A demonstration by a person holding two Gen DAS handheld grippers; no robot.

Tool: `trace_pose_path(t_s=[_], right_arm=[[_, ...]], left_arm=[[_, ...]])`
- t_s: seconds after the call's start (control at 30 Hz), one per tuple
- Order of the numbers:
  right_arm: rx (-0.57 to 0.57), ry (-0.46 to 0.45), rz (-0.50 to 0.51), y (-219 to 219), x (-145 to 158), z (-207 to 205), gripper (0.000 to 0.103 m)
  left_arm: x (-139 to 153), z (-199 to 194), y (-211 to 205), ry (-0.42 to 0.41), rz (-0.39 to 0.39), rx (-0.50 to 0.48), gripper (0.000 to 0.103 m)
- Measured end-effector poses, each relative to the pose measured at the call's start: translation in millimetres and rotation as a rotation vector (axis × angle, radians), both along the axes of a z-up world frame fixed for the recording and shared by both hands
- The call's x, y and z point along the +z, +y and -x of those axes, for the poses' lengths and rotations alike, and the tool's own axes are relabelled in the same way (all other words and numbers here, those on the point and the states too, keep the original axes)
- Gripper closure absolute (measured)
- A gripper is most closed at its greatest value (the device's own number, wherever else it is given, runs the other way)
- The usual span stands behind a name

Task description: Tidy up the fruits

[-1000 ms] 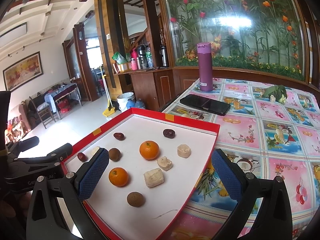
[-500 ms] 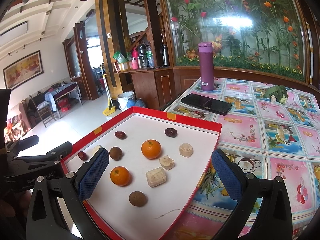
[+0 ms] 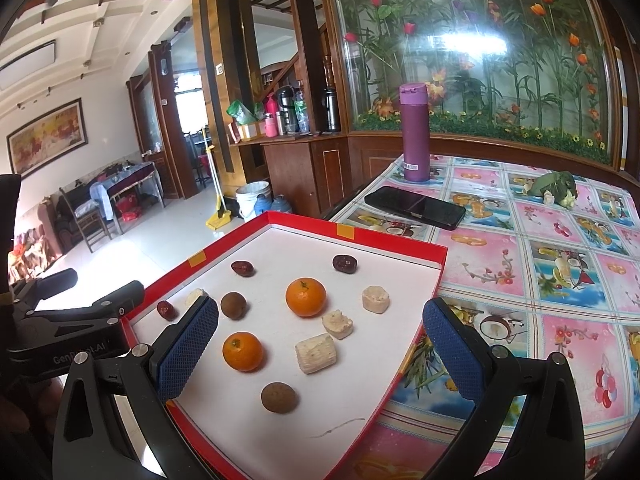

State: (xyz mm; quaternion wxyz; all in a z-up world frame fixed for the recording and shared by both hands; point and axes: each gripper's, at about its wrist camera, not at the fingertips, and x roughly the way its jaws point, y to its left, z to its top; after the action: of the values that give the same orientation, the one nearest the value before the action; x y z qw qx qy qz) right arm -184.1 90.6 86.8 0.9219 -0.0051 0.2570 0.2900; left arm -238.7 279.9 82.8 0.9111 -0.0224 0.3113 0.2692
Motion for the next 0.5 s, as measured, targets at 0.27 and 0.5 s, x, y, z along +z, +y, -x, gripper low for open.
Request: trace_pose_path(t_s=[0.27, 0.5], right_arm=[[0.001, -0.001, 0.001, 1.7, -0.2, 0.3, 0.0], [0.001, -0.002, 0.002, 2.8, -0.3, 0.5, 0.0]], left_arm=[[-0.4, 0.4, 0.4, -0.001, -0.001, 0.002, 0.0], [0.2, 1.2, 1.5, -0.001, 0.0, 0.004, 0.0]])
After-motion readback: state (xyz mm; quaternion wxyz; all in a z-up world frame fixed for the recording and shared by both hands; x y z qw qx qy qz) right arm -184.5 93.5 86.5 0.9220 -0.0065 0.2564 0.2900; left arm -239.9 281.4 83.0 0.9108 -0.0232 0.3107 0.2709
